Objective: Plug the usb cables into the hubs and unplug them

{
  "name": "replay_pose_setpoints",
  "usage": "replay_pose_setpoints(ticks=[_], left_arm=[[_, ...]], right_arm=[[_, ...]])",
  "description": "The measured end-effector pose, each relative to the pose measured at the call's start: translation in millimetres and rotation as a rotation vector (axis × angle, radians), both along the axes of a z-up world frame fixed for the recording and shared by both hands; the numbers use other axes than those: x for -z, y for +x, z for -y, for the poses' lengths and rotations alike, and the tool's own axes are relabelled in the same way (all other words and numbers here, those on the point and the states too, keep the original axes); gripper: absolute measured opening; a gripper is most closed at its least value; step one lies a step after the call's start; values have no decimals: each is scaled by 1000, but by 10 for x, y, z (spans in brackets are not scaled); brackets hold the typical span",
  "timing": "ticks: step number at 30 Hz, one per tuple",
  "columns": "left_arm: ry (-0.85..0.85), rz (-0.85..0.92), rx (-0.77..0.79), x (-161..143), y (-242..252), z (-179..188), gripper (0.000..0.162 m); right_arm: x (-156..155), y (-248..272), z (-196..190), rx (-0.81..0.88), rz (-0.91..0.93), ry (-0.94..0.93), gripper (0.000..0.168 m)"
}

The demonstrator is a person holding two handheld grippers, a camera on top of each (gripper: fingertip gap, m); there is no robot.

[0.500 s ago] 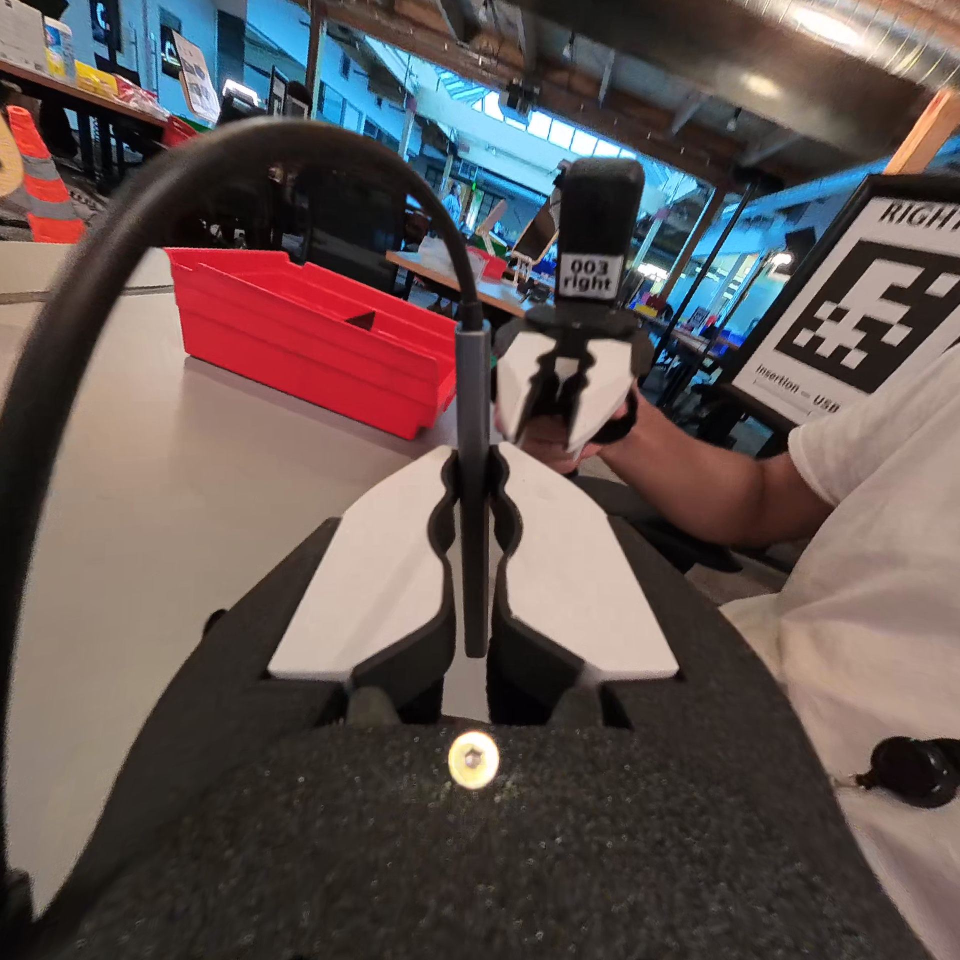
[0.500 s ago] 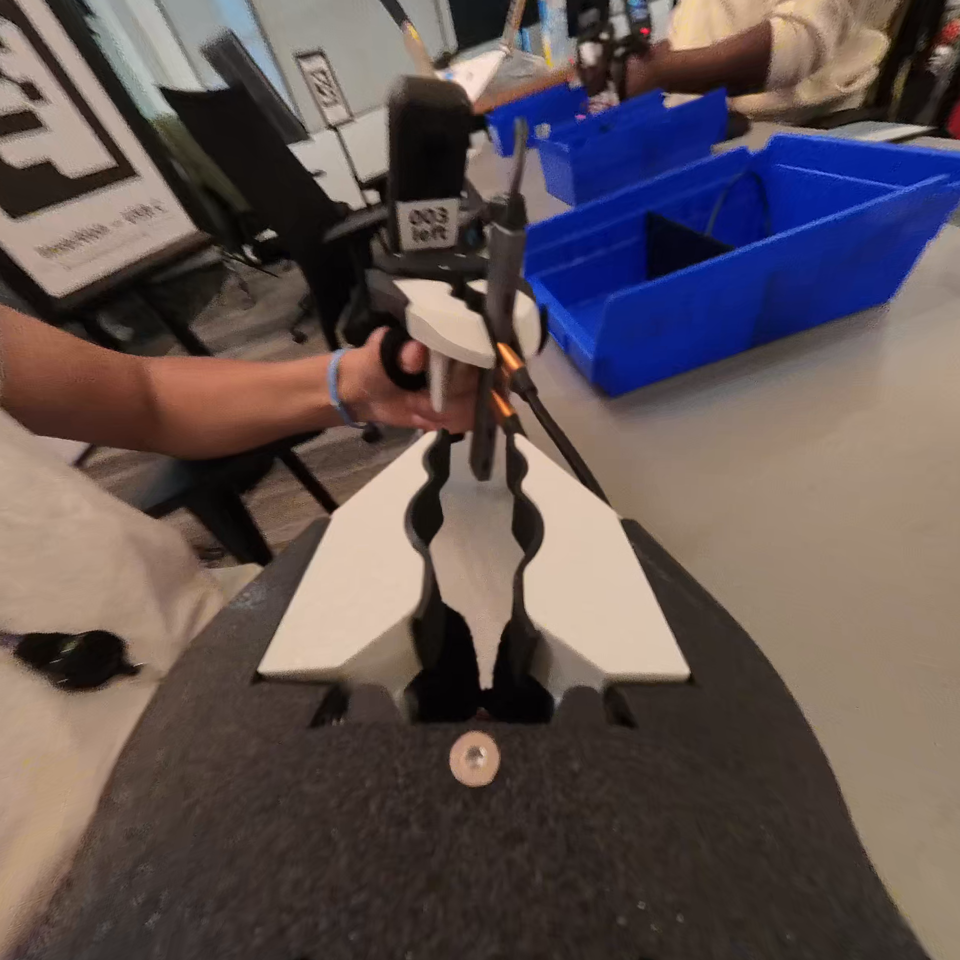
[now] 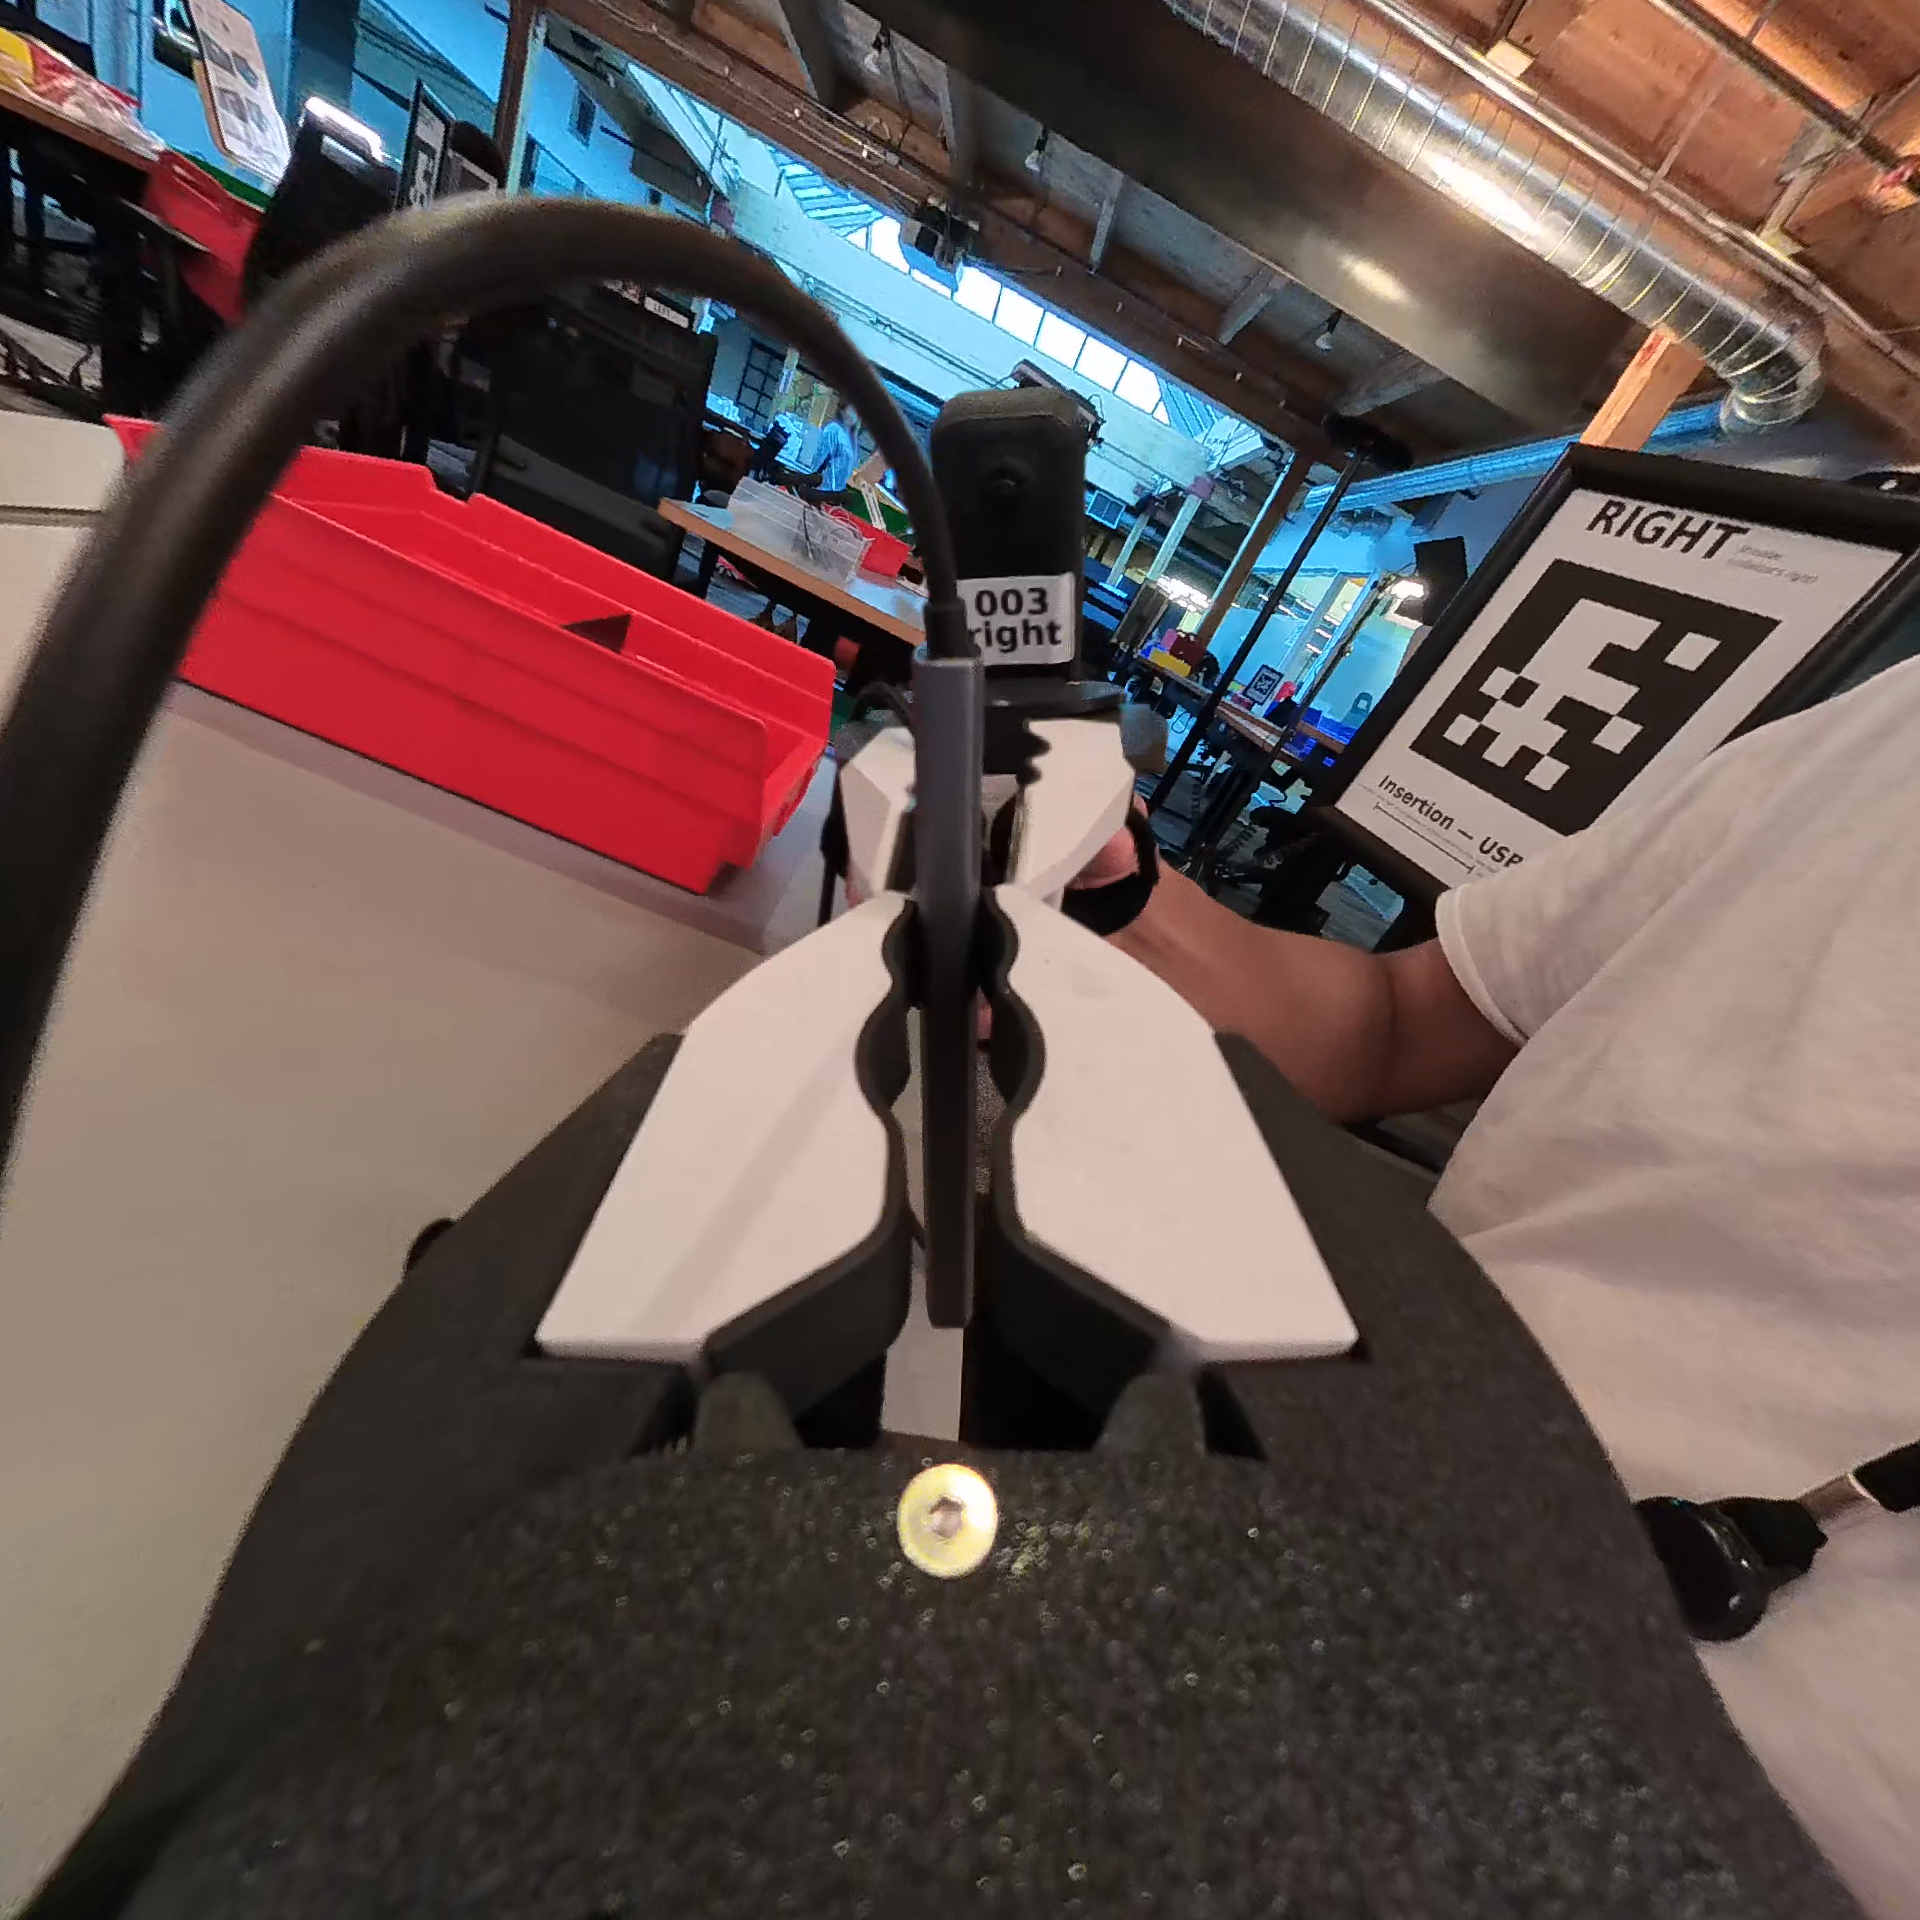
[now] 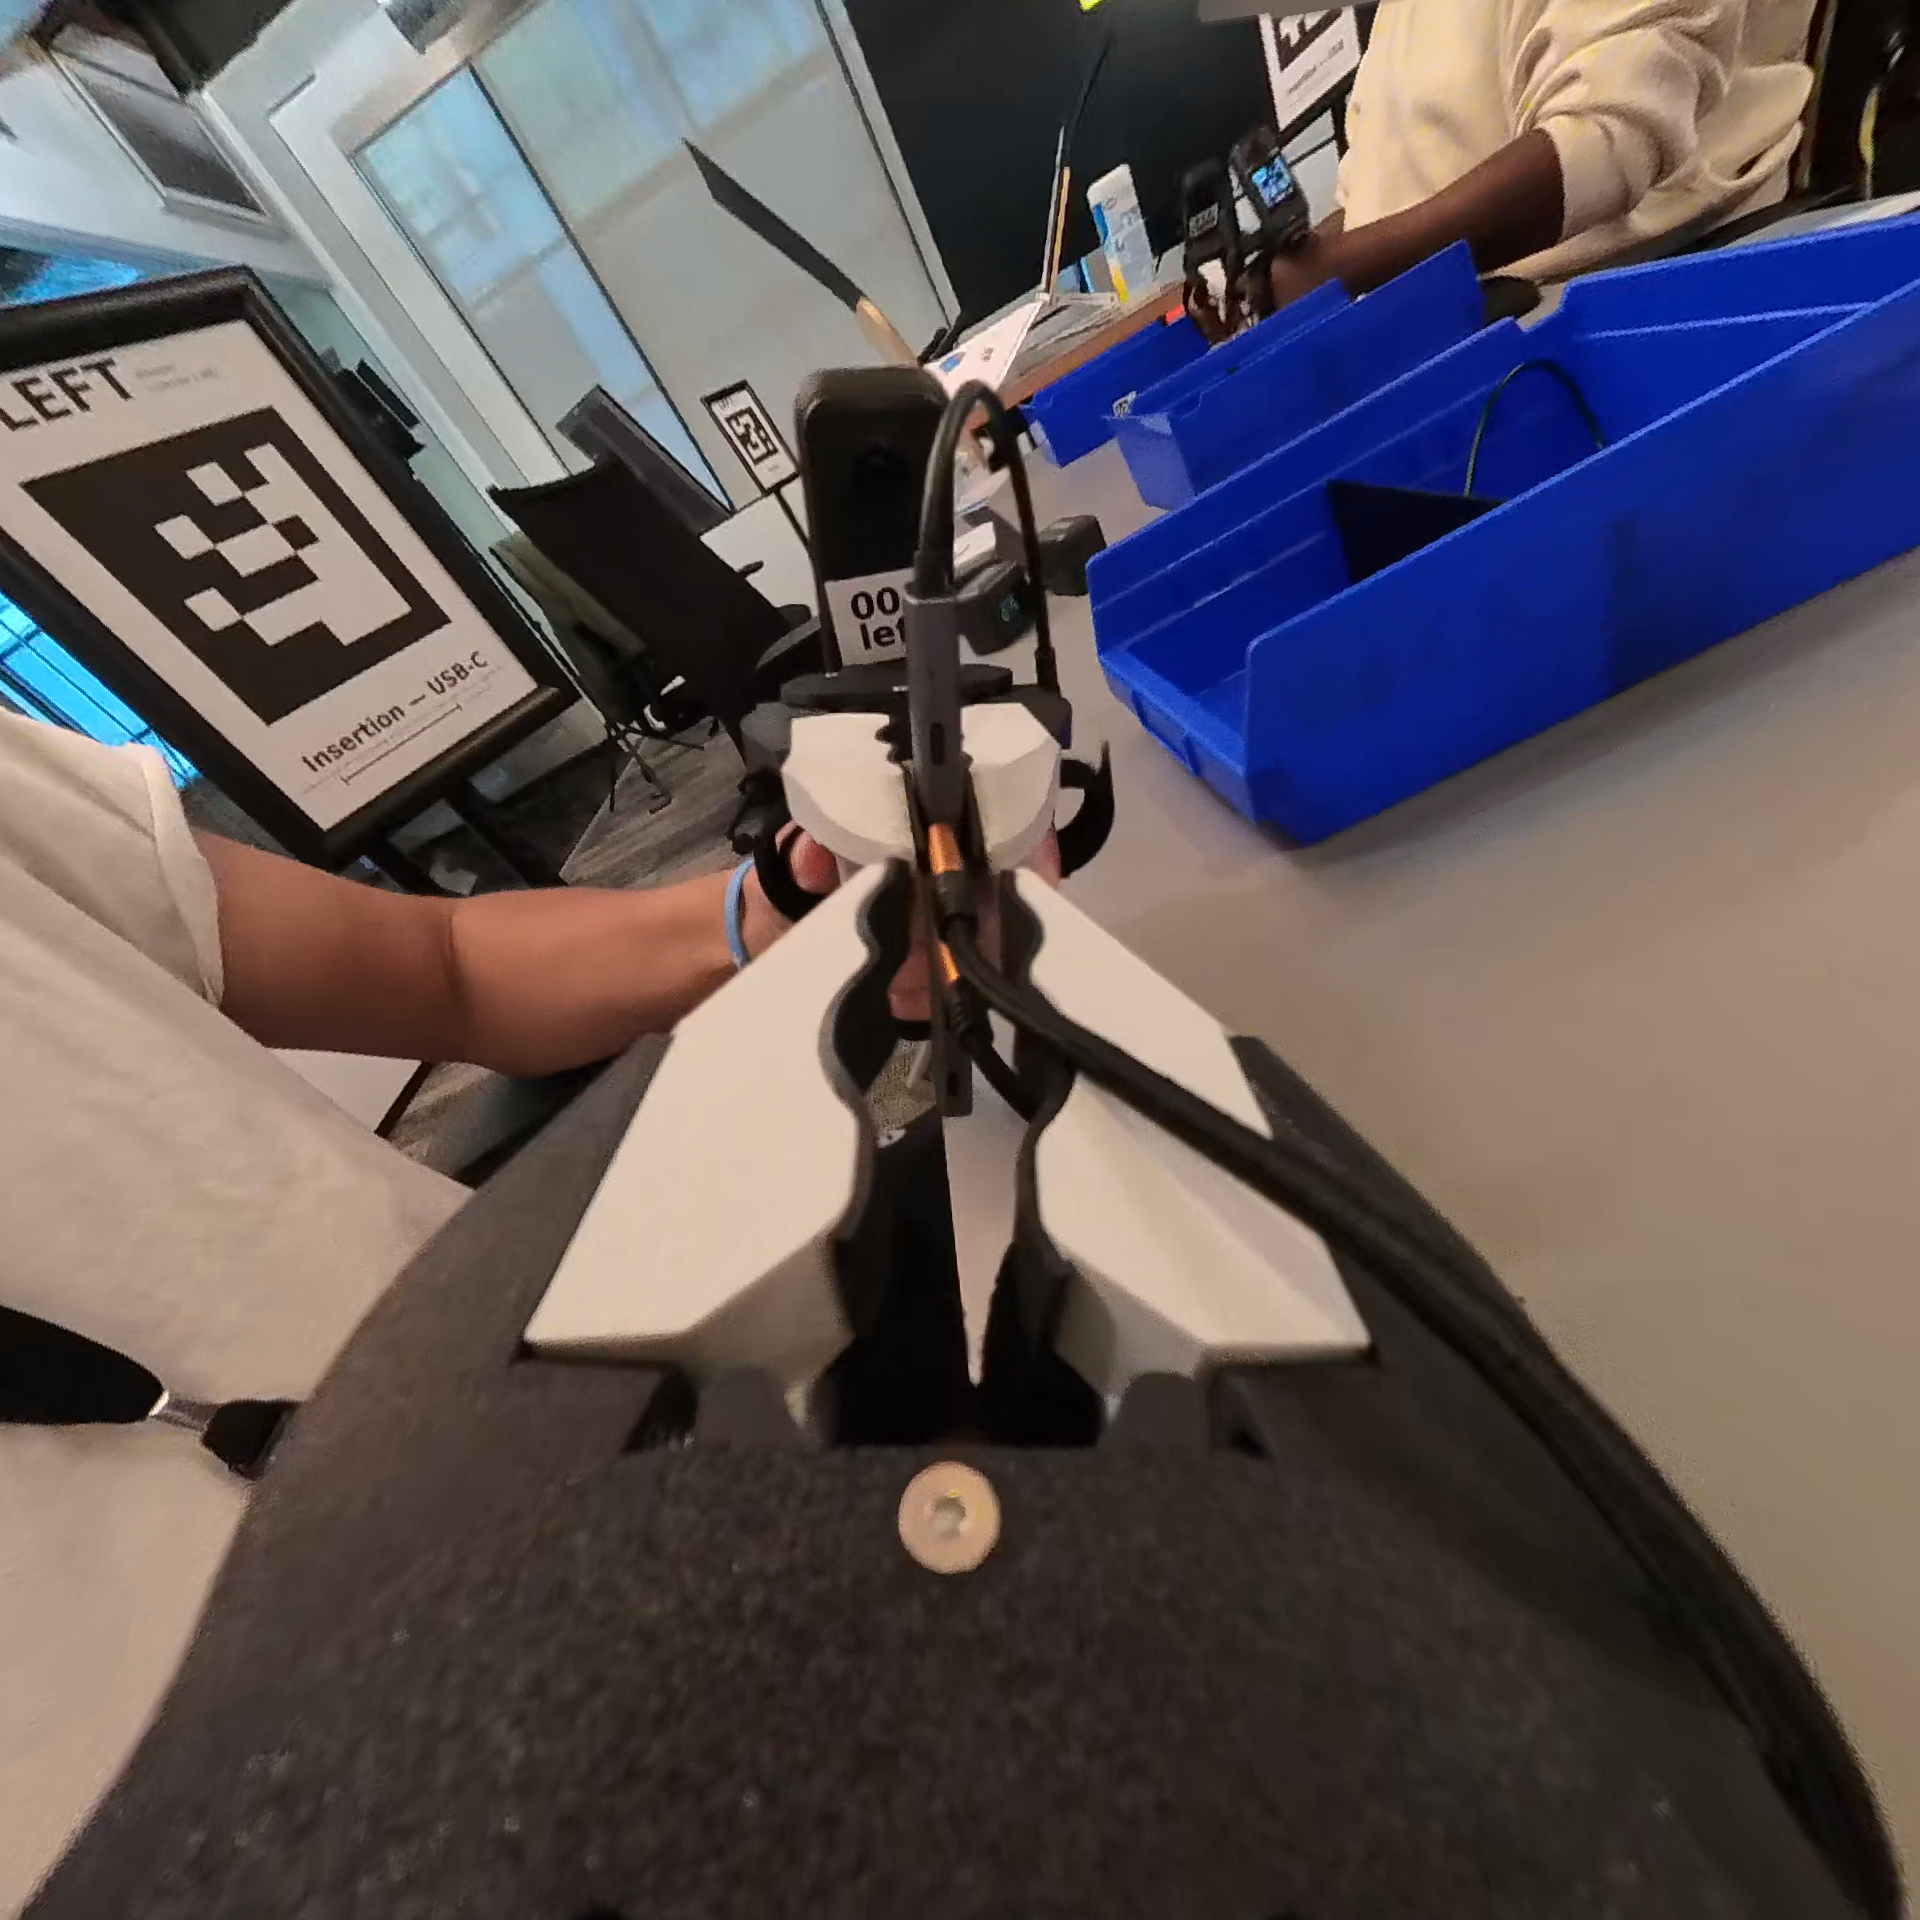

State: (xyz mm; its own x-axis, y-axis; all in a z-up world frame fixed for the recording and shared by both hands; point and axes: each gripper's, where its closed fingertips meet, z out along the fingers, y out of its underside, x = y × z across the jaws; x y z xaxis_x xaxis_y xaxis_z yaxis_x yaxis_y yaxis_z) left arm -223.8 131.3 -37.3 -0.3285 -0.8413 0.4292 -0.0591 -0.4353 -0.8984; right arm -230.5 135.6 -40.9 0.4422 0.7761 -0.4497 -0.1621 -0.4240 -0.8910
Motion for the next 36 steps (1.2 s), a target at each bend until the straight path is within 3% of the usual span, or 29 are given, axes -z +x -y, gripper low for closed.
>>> replay_pose_setpoints(ticks=[2,11,20,21,23,24,27,29,33,36], left_arm=[[-18,-6,10,13,12,1,10],[88,-72,74,152,-30,83,10],[127,-13,75,27,-79,118,10],[96,22,49,-36,-128,40,10],[-48,167,-91,-293,-470,-458,10],[-39,200,-132,-375,-615,-601,9],[148,114,-81,-376,-436,-313,10],[135,60,-64,-236,-273,-193,10],[85,4,-135,-56,-166,-295,10],[103,-17,-166,-22,-153,-338,10]], right_arm=[[15,-2,16,-10,10,13,5],[91,-8,85,-59,41,34,4],[-15,-28,139,-66,49,140,5],[-146,88,133,-40,-25,165,5],[-458,641,94,54,-191,186,3],[-452,800,93,87,-135,200,4],[-612,809,189,54,-88,215,4],[-722,804,205,47,-10,209,5],[-1025,1072,227,40,64,126,5],[-1384,1534,129,91,-70,88,4]])
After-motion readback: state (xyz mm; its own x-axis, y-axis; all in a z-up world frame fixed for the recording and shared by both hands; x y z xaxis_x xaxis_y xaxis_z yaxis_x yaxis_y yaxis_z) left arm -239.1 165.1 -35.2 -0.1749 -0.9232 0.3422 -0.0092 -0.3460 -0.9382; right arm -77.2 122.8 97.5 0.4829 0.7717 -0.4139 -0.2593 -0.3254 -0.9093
